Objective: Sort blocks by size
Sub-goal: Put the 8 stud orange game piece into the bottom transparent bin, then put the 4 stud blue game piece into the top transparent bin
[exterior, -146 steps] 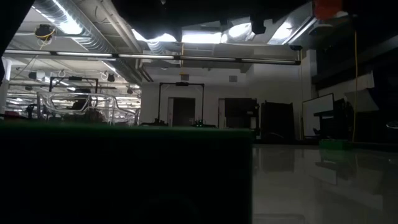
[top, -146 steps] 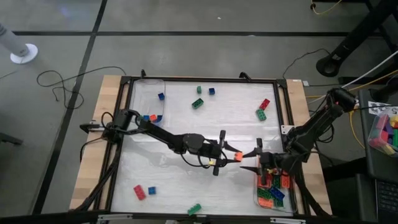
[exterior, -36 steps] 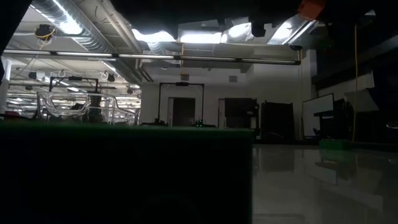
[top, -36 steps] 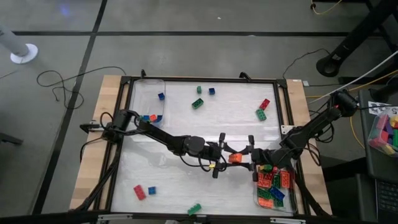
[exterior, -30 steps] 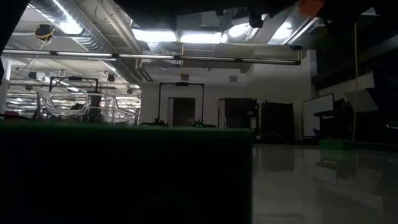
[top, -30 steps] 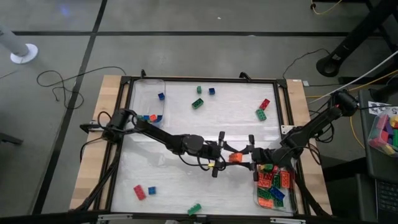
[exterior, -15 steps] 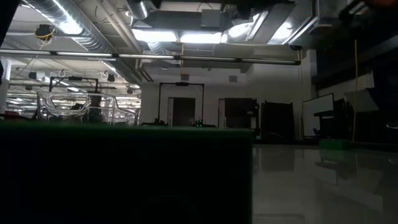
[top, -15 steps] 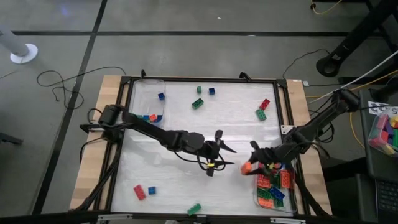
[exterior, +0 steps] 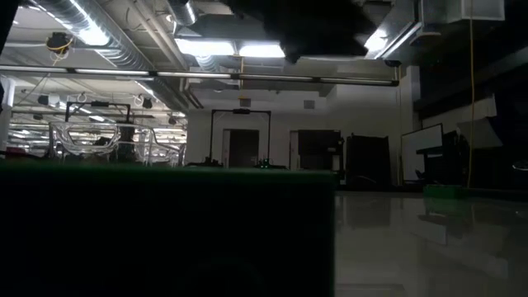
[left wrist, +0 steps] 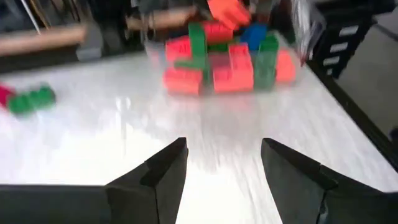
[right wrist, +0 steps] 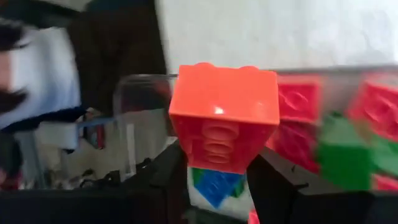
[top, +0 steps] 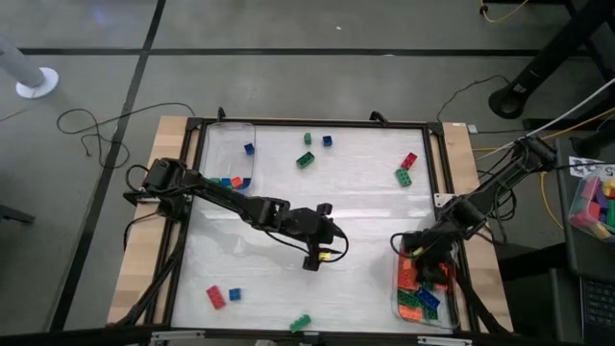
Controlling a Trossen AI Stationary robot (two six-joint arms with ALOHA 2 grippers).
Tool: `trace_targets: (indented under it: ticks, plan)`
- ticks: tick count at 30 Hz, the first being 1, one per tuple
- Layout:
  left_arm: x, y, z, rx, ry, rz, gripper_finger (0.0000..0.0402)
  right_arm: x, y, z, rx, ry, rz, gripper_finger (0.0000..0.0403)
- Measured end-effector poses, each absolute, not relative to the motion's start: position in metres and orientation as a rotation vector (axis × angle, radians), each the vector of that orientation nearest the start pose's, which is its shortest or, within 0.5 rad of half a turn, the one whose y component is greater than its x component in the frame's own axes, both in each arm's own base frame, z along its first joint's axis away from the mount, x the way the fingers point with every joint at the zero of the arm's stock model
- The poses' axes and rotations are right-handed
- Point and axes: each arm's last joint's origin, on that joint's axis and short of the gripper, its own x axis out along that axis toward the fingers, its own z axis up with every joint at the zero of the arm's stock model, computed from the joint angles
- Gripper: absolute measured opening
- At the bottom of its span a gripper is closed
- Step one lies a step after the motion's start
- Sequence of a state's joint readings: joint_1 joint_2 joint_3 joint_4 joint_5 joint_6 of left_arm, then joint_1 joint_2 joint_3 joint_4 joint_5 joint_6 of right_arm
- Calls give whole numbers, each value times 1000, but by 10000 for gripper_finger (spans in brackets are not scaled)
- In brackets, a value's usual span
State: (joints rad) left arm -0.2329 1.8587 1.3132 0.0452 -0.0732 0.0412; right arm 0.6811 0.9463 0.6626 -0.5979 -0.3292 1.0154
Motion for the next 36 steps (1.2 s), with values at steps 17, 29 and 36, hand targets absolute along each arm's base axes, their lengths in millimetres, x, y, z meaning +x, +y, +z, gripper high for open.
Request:
trace_targets:
  ticks: [17,29,36]
  plan:
    - [364,-92,222,-193,1031,-178,193,127,114,226,839,1385,147,286]
    - [301,-130,215,-512,1574,89,193,137,119,234,871,1227,208,289]
    - [275,-186,215,-506,1612,37,194,144,121,239,795,1078,263,289]
